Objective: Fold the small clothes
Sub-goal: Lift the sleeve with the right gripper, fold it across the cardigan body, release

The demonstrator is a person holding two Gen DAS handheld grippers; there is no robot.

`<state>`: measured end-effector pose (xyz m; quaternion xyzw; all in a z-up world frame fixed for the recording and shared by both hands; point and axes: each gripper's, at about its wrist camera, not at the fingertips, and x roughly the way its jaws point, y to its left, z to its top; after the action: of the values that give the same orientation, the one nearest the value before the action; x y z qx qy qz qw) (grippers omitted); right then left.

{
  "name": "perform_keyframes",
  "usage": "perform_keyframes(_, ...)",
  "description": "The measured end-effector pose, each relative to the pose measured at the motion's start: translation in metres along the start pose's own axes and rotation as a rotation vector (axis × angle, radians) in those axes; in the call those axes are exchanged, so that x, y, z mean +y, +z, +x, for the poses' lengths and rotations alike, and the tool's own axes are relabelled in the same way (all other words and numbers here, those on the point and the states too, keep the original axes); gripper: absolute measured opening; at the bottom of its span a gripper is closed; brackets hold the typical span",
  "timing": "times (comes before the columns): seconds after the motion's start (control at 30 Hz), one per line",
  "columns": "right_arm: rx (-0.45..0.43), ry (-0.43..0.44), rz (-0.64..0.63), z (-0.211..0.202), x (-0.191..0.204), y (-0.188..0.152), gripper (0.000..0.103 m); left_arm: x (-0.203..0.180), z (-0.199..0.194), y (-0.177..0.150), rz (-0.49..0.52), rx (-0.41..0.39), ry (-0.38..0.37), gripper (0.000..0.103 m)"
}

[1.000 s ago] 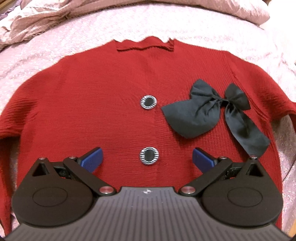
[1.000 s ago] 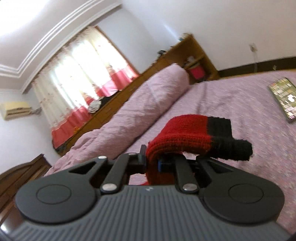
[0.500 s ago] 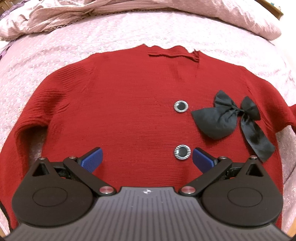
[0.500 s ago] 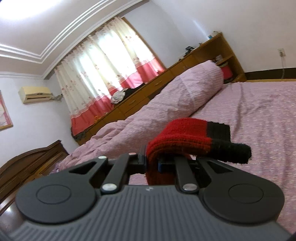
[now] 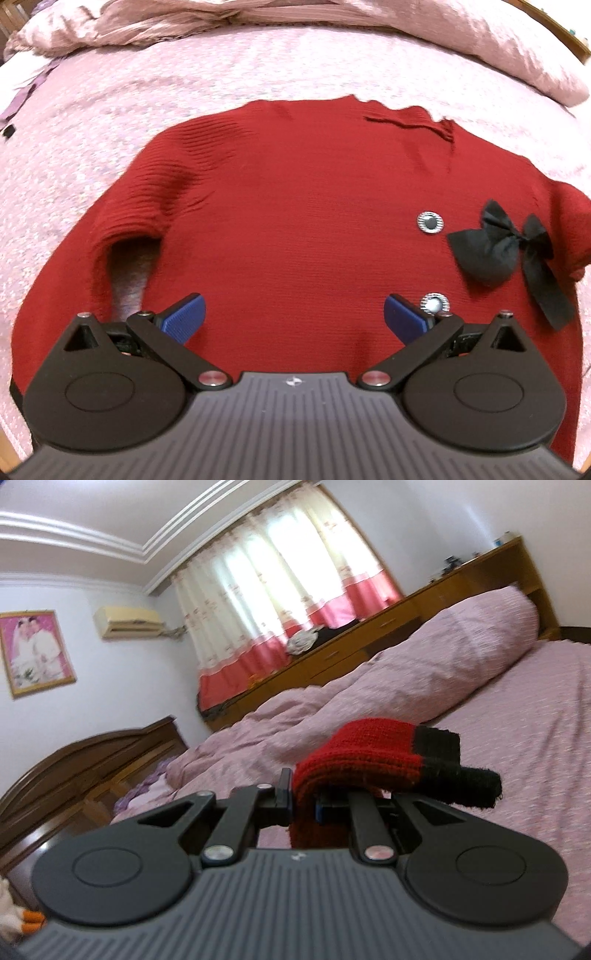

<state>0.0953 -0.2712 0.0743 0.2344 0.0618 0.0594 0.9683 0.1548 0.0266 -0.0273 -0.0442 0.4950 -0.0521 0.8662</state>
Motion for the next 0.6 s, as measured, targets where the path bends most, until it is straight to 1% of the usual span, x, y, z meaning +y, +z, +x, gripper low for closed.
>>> perform_keyframes(0.23, 0.097, 0.055, -0.036, 0.033, 0.034, -0.027, 0.014, 0.027, 0.001, -0.002, -0.044, 0.0, 0.024, 0.103)
perform_keyframes(0.37, 0.162, 0.072, -0.067, 0.049, 0.051, -0.051, 0.014, 0.039, 0.003, -0.005, -0.06, 0.004, 0.036, 0.103)
perform_keyframes(0.6, 0.31, 0.076, -0.099, 0.079, 0.058, -0.094, 0.014, 0.053, 0.006, -0.006, -0.093, 0.011, 0.037, 0.103)
